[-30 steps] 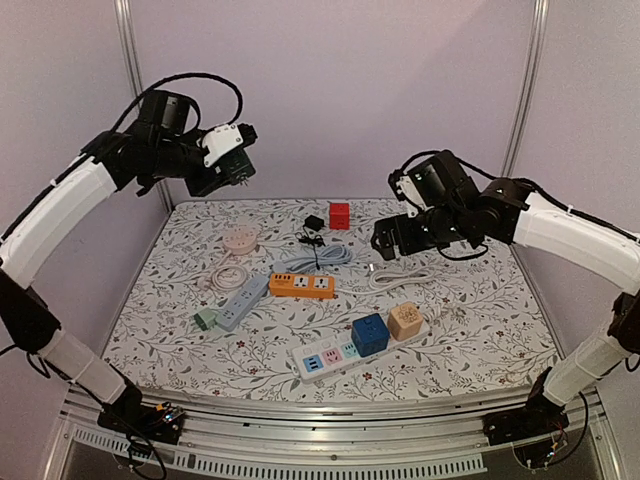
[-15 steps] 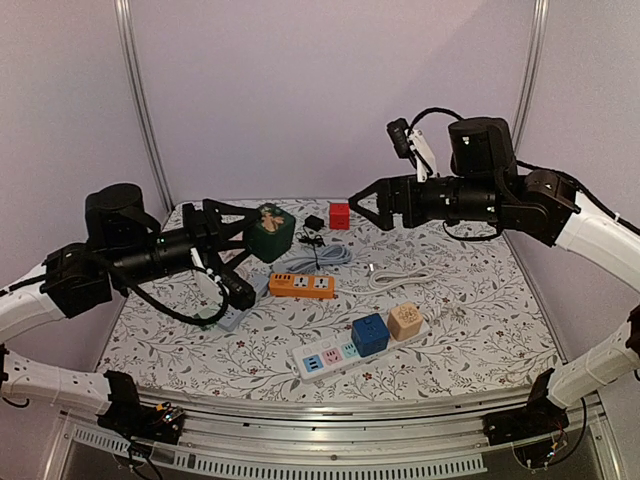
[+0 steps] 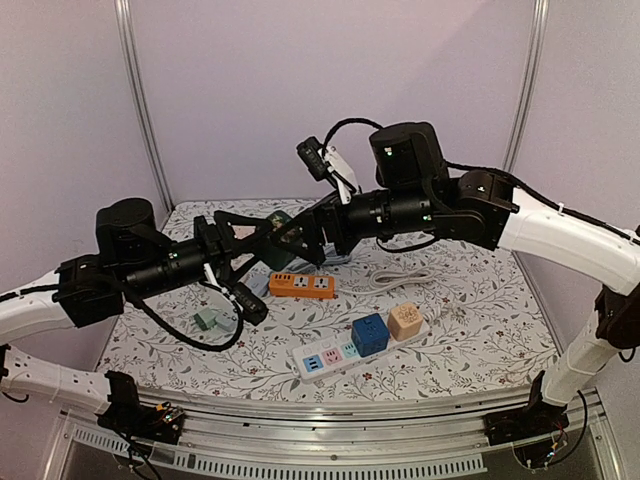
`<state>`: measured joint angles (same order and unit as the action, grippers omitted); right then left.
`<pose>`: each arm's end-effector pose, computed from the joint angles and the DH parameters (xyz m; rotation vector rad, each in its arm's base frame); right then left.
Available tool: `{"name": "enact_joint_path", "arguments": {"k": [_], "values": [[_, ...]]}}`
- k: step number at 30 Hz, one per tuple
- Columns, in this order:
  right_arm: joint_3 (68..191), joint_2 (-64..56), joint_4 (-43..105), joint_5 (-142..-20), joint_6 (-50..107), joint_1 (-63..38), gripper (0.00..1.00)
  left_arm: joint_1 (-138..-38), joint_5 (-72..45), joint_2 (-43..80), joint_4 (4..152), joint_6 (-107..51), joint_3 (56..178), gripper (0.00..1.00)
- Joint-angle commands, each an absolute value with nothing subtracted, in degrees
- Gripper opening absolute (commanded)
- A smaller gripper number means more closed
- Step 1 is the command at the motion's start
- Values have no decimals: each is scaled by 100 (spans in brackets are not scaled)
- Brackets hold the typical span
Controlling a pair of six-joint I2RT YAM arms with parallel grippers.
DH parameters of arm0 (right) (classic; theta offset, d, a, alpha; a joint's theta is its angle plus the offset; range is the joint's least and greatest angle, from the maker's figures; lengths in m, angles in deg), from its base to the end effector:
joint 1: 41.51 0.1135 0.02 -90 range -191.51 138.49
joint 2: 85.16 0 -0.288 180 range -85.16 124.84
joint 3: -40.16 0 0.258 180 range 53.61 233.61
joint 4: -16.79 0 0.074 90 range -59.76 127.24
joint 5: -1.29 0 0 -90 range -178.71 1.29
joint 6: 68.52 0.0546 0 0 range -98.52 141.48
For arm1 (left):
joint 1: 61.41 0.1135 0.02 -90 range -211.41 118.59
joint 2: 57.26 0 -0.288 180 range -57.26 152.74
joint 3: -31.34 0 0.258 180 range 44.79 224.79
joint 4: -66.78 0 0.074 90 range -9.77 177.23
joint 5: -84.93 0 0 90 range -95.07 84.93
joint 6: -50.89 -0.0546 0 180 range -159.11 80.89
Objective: Insert the plug
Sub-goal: Adjust the plug.
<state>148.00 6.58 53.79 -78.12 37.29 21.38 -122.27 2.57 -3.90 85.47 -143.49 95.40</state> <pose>0.1715 0.3570 0.4274 -0.9551 1.8591 1.0602 0.1176 -0.1961 0.3747 1.7256 0.3261 0.6738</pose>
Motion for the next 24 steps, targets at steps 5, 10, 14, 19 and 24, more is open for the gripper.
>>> {"name": "enact_joint_path", "arguments": {"k": [5,10,14,19,24], "values": [[15243,1137,5955,-8327,3308,2305,98,-12320,411,-338,8234,-14209,9480,0],[15408,1330,6043,-8096,3161,2307,75,-12327,444,-339,8243,-14136,9454,0],[15375,1326,6011,-7909,3040,2304,32,-12337,411,-400,8246,-14056,9424,0],[14945,986,5814,-7756,2654,2300,0,-12417,334,-653,8649,-13287,9451,44],[14413,387,5477,-7384,1844,2303,0,-12486,-75,-630,11006,-10097,10544,99]]}}
